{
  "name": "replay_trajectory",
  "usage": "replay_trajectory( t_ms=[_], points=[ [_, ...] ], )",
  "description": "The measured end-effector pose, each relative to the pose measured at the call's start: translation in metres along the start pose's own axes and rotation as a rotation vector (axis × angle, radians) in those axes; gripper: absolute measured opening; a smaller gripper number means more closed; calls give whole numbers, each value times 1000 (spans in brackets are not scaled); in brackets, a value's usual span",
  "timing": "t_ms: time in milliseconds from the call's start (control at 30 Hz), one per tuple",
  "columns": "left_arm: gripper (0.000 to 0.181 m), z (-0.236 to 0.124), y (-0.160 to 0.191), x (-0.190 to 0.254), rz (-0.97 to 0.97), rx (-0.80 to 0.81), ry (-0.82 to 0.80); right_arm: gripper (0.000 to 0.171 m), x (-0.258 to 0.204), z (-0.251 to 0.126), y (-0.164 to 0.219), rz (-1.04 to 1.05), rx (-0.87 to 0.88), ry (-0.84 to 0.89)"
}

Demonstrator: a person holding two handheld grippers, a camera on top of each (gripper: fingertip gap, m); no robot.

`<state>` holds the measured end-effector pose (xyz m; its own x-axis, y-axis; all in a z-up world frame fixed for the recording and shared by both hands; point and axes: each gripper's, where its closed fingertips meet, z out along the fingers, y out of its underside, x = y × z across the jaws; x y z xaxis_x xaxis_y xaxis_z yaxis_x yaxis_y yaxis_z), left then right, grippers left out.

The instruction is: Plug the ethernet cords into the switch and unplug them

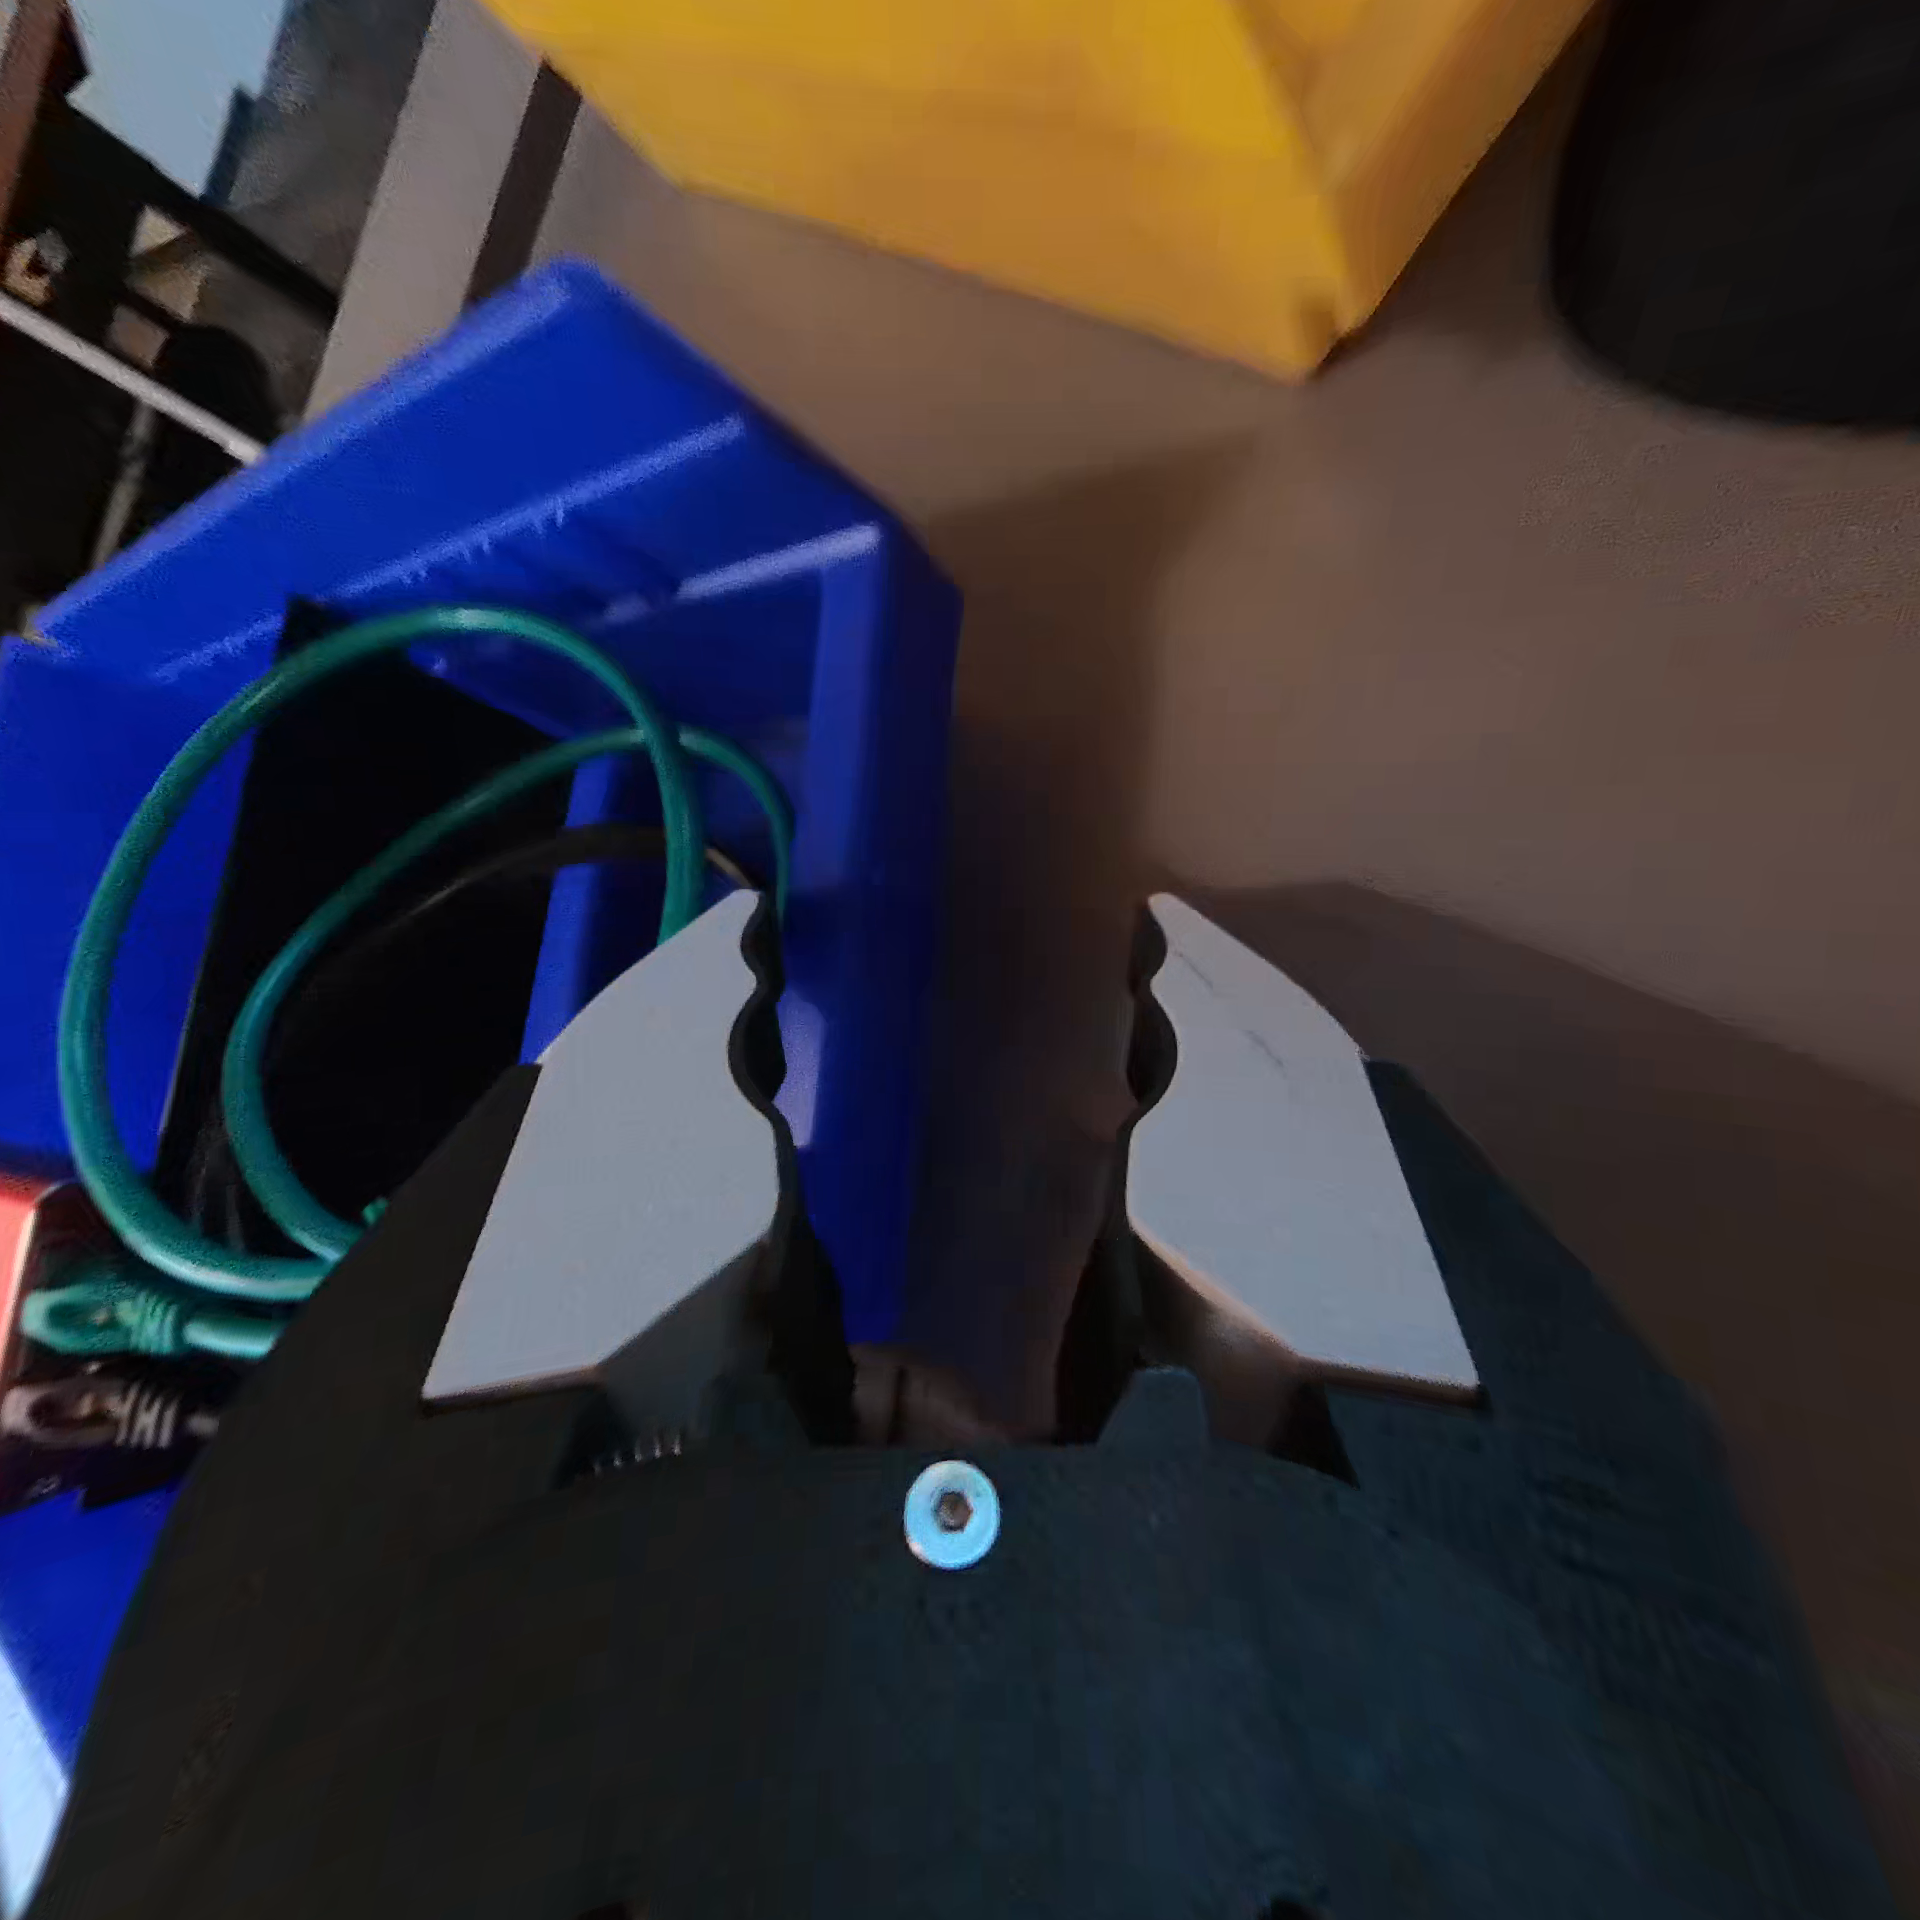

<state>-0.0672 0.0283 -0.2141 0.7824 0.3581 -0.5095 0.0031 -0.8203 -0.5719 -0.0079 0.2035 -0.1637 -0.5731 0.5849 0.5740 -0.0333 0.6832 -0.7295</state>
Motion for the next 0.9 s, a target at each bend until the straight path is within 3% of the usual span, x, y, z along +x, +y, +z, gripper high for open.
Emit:
replay_trajectory(
  t_ms=[133,333,433,733,900],
  points=[
    [33,3,13,-19,56,-66,-91,56,-9,31,27,-69,-188,-9],
    [34,-3,45,-38,35,-141,-63,36,-1,34,43,-122,-275,35],
    [35,-15,71,-52,7,-149,-53,37,19,23,64,-127,-362,143],
    [36,-78,158,-75,-43,-187,-133,38,36,-1,90,-34,-391,191],
    [34,-120,202,-74,12,-131,-132,38,40,-16,101,-29,-408,193]
  ],
)
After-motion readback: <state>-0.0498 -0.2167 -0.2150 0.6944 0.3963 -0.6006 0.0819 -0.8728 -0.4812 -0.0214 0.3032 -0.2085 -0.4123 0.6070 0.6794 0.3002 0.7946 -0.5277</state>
